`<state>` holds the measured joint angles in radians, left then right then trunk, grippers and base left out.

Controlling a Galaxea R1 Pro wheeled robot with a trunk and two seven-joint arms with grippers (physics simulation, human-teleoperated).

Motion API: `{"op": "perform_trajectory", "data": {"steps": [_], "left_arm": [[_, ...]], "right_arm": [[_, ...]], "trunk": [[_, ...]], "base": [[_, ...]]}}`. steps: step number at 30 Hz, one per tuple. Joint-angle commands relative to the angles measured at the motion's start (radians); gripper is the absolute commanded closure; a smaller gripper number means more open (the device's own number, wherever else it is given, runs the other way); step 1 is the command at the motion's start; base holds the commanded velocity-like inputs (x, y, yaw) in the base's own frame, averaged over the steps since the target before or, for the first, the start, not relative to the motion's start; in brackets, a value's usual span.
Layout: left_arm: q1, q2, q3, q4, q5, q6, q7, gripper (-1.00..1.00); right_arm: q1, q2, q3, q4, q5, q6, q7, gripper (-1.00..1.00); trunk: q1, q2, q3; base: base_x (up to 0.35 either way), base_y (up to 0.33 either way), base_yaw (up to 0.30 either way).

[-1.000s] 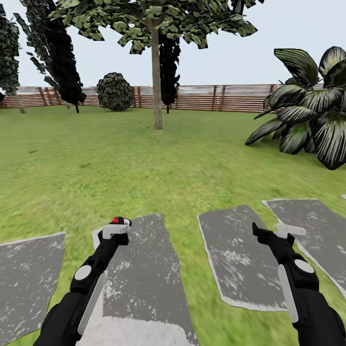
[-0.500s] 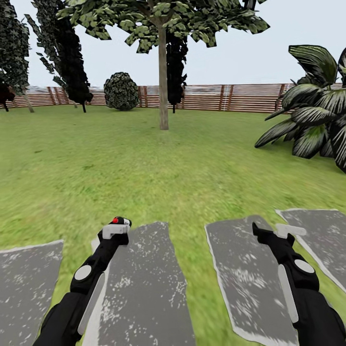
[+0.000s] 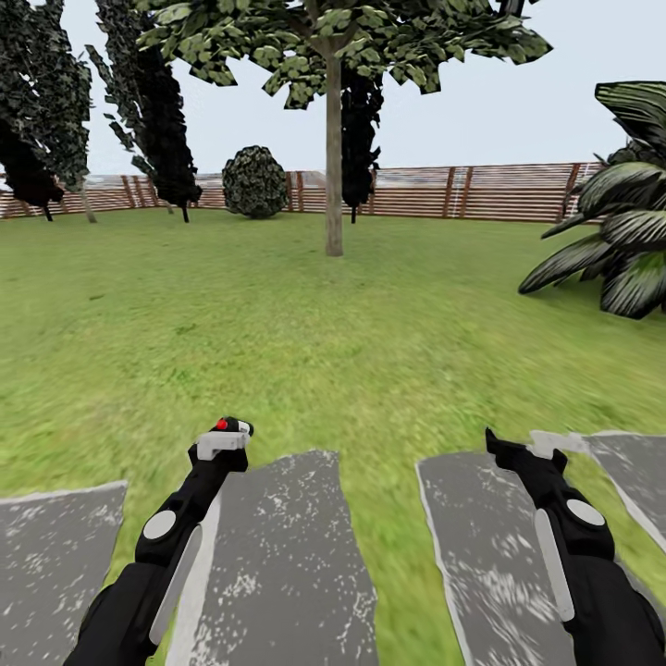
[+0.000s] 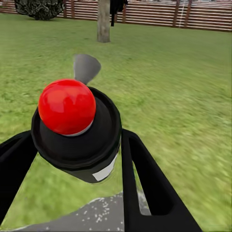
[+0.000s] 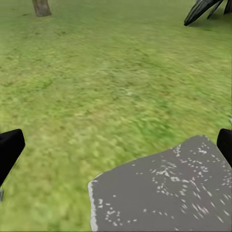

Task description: In the garden, pick up the pesticide atomizer on the floor and spray pesticide onto both trees until each tree trunk is fully covered.

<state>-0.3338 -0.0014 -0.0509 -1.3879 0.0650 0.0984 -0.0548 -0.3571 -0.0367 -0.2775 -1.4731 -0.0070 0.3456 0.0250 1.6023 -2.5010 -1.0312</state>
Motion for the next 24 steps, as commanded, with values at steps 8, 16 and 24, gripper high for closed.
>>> {"op": "perform_trajectory", "data": {"steps": [8, 16, 24], "left_arm": [[-0.001, 0.0, 0.002, -0.001, 0.007, 0.006, -0.004, 1.0], [-0.001, 0.0, 0.002, 0.0, 0.007, 0.007, -0.004, 1.0], [-0.001, 0.0, 0.002, 0.0, 0.007, 0.006, -0.004, 1.0]], "right_arm": [[0.0, 0.004, 0.002, -0.001, -0.001, 0.006, 0.003, -1.0], [0.0, 0.004, 0.004, 0.0, -0.001, 0.006, 0.003, -1.0], [0.0, 0.005, 0.004, 0.001, -0.001, 0.006, 0.003, -1.0]], "trunk": [[0.0, 0.0, 0.007], [0.0, 0.0, 0.014], [0.0, 0.0, 0.016]], "base": [[0.329, 0.0, 0.223], [0.329, 0.0, 0.202], [0.329, 0.0, 0.034]]}}
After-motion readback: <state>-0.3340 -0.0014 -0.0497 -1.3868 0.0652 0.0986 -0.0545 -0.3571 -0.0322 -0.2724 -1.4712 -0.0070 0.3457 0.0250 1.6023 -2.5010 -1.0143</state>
